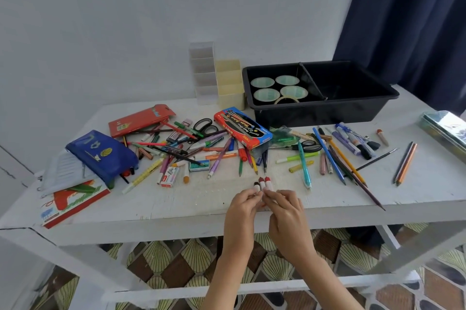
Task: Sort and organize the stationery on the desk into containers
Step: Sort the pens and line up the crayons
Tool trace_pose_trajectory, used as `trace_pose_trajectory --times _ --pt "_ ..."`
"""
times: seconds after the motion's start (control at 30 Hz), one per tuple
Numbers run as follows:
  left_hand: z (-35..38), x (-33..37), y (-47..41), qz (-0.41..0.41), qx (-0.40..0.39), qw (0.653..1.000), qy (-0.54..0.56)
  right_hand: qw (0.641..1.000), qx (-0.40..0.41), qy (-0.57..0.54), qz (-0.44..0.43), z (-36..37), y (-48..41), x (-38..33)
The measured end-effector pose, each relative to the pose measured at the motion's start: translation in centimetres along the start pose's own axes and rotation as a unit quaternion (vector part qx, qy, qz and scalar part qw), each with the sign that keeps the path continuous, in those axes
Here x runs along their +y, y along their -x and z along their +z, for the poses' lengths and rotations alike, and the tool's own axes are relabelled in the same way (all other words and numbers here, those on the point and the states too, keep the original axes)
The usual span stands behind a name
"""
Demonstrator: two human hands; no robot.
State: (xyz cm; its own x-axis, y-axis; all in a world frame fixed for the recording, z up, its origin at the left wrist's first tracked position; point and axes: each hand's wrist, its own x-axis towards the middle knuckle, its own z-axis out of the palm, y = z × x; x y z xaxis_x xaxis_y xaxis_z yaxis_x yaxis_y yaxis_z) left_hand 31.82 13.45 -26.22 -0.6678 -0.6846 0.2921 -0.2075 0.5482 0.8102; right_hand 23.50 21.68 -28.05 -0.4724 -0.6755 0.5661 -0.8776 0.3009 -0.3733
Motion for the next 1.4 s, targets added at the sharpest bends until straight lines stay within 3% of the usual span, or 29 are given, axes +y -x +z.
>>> trace_pose_trajectory --times 0.17,0.27,0.5,0.67,0.8,1.2,1.4 --pt "0.0 -0.2 -0.5 0.041 -0.014 0.996 -0.079 0.999 -0.009 -0.026 0.023 0.1 0.9 0.2" --pt "0.1 -0.1 -0.4 0.021 -0.046 0.997 -0.054 0.999 -0.016 -0.021 0.023 0.1 1.1 0.2" --pt "-0.2 0.3 -1.5 0.039 -0.034 0.994 -0.095 0.999 -0.021 -0.037 0.022 -0.1 0.9 0.0" --pt "-0.4 0.8 -2.8 0.059 -0.016 0.991 -0.120 0.991 0.020 -0.118 0.055 -0.8 -0.3 0.5" --pt "0.6 2.5 -3.7 0.081 -0.001 0.992 -0.101 0.988 0.071 -0.116 0.073 -2.2 -1.5 1.4" --pt "8.2 7.8 -8.0 0.066 -0.020 0.998 -0.012 0.967 0.130 -0.130 0.175 -6.9 -4.7 9.5" --pt "13.5 10.2 -11.2 0.082 -0.038 0.996 -0.007 0.938 0.176 -0.118 0.274 -9.8 -6.8 16.7"
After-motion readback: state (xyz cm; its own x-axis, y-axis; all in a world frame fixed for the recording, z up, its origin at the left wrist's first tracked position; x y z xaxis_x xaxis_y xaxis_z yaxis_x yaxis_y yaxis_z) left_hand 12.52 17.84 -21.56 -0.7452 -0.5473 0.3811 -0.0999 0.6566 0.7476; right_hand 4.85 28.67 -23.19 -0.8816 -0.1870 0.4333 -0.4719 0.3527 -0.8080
